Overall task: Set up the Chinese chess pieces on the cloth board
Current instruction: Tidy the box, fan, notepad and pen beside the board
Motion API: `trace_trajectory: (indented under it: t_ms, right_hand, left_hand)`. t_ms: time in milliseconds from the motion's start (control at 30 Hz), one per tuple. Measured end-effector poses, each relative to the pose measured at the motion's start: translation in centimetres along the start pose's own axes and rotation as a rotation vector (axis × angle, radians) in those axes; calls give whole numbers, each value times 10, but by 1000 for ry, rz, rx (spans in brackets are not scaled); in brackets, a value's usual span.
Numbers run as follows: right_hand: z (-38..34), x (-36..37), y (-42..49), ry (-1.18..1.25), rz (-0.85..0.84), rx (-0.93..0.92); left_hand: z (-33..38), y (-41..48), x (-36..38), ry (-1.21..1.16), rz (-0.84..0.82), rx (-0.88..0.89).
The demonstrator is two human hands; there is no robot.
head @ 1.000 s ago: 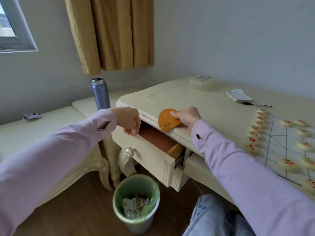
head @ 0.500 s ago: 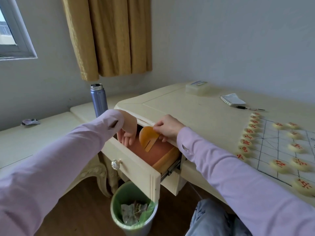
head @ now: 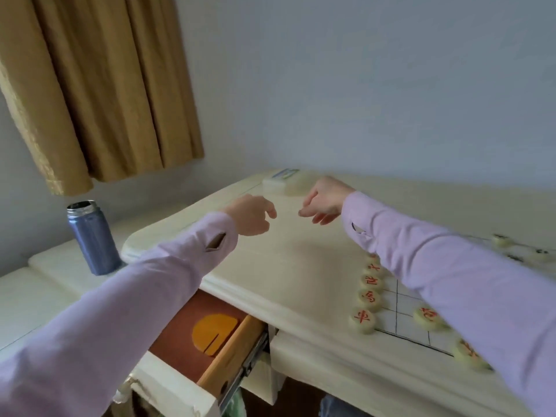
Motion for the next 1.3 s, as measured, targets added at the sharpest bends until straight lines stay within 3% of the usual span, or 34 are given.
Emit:
trace_trajectory:
  t_ms: [233,500,800,967,1100,1300]
  right_hand:
    - [103,-90,11,-199,195,302]
    - [152,-131,58,-243,172,318]
    - [174,-122,92,-479,70,277]
    - [174,-113,98,-658,38,233]
    - [165,-115,97,-839,32,199]
    - [174,-144,82,-968,196,235]
  left_hand:
    - [60,80,2,-6,-80,141]
    - [115,150,7,188,-46,200]
    - [145,213,6,167,4,100]
    - [131,231,-6,-89,115,-32]
    - [118,245,7,-254,49,-131]
    - [113,256,18,-422,-25,-200]
Point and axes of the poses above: each hand's wrist, its own y-axis towards the middle knuckle, its own x-axis out of the palm, z = x × y, the point moved 8 cm from there along y, towards the middle knuckle, and after that the axes turned 14 degrees about -z, right-handed, at the moved point
